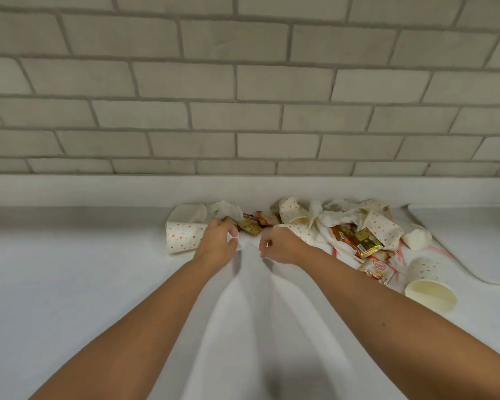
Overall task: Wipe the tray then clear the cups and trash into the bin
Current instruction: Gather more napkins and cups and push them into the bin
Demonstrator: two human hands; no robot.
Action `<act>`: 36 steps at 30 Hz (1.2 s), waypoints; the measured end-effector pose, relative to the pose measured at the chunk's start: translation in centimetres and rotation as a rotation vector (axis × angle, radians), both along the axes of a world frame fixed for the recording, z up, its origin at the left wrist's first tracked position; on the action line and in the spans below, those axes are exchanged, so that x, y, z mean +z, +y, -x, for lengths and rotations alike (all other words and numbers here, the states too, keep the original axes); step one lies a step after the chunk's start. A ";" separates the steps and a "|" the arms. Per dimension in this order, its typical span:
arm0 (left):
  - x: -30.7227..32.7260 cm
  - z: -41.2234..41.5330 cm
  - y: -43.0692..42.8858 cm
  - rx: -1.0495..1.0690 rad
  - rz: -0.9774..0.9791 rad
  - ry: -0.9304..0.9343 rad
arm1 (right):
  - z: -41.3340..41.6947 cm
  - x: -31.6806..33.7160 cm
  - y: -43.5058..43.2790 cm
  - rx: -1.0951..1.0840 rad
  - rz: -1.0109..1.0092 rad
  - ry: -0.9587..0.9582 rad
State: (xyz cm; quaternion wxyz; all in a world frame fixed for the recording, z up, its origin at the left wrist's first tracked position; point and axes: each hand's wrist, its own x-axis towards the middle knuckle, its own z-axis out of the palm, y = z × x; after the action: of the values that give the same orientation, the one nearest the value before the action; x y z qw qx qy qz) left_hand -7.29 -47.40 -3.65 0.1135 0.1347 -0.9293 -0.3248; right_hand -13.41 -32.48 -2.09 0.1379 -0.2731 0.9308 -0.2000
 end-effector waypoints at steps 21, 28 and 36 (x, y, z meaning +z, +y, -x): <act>-1.0 -0.2 -7.7 0.556 -0.387 0.239 | 3.1 -1.8 -9.6 0.091 0.273 -0.030; 1.6 0.8 -5.6 0.352 -0.395 0.378 | 1.6 0.5 -9.7 0.248 0.315 -0.146; 1.9 2.5 -0.9 0.125 -0.438 0.427 | 2.4 2.1 -6.2 0.151 0.218 -0.058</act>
State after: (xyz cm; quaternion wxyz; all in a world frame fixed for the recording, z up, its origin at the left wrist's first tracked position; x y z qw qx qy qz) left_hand -9.81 -48.34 -1.73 0.2943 0.1414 -0.7823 -0.5305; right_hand -15.84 -38.67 0.01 0.1489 -0.3500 0.8759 -0.2968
